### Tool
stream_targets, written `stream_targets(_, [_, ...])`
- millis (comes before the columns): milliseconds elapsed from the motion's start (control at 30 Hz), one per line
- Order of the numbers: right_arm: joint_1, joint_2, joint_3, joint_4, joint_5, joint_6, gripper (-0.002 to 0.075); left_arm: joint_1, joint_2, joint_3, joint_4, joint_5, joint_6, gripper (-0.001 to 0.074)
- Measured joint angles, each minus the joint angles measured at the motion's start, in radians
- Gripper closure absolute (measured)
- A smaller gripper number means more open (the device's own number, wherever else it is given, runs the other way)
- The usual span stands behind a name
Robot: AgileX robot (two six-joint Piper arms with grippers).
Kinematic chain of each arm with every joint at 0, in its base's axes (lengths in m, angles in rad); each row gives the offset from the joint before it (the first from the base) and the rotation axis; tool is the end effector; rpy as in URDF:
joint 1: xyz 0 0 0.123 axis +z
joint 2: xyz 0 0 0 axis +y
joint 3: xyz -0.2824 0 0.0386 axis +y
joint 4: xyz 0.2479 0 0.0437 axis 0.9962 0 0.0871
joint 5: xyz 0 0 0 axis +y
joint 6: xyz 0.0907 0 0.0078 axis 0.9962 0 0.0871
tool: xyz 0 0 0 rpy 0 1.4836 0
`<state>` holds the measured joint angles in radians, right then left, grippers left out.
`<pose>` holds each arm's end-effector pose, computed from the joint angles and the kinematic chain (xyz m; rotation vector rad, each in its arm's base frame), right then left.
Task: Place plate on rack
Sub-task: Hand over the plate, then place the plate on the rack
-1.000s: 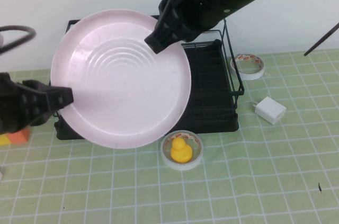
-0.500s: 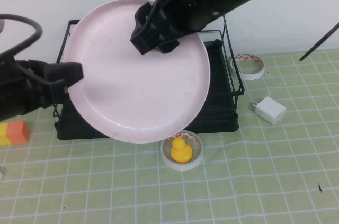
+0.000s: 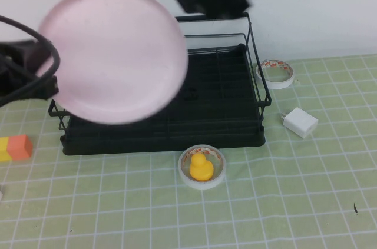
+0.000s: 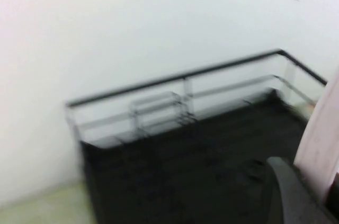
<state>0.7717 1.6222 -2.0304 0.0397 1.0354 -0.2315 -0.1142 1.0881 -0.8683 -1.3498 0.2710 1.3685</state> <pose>0.2424 0.2402 0.4947 -1.0243 1.8700 0.3691 0.2365 -0.0512 0.3627 0.3154 1.7384 -0.2964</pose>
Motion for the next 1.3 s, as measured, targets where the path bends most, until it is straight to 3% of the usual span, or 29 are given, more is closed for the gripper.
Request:
stream_targets(133, [0.0,-0.049,0.0,-0.056,0.128,-0.077,0.0356,0.0,0.035,-0.031,-0.213,-0.107,0.337,0.0727])
stream_targets(333, [0.0,-0.066,0.0,-0.221,0.204,-0.1,0.0633,0.0,0.157,-0.155,-0.351,-0.129,0.814,0.0727])
stream_targets(433, [0.0,-0.066,0.0,-0.257,0.204,-0.1,0.0702,0.0,0.253,-0.239,-0.354,-0.112,0.915,0.0727])
stream_targets(633, [0.0,-0.082,0.035,-0.321,0.204,-0.096,0.0726,0.0,0.464,-0.413,-0.358,-0.086,1.196,0.0727])
stream_targets(800, [0.0,-0.114,0.087,-0.49,0.204,-0.064,0.0727,0.0,0.652,-0.586,-0.358,-0.025,1.387,0.0727])
stream_targets(1100, [0.0,-0.16,0.102,-0.621,0.204,-0.033,0.0728,0.0,0.892,-0.858,-0.358,-0.012,1.445,0.0729])
stream_targets(1300, [0.0,-0.162,0.102,-0.656,0.204,-0.033,0.0728,-0.002,0.952,-0.92,-0.358,0.001,1.421,0.0729])
